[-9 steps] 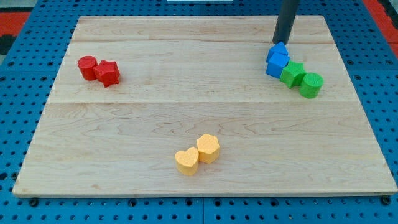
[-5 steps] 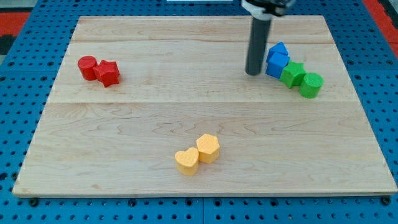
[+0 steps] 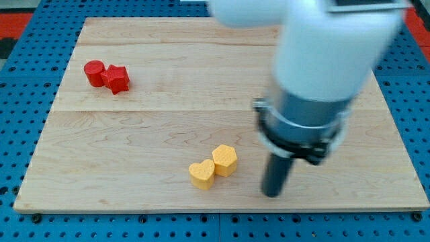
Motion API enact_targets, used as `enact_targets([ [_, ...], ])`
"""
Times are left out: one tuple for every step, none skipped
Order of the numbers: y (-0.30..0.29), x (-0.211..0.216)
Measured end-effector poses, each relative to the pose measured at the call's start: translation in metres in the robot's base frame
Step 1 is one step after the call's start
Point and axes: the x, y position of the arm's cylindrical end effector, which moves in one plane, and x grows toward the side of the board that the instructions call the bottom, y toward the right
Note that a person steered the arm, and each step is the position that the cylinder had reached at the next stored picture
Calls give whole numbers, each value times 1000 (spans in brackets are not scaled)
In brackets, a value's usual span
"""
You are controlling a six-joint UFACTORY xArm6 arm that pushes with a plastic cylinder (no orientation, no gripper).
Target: Push the hexagon into the blue cube
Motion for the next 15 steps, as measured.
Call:
enact_targets([
  [-12, -31],
  [-14, -54],
  [0, -15],
  [-68, 15],
  [-100, -4],
  [-98, -30],
  [-98, -45],
  [-98, -45],
  [-97, -31],
  [-67, -50],
  [-29, -44],
  [-13, -35],
  [39, -57],
  [102, -120],
  [131, -153],
])
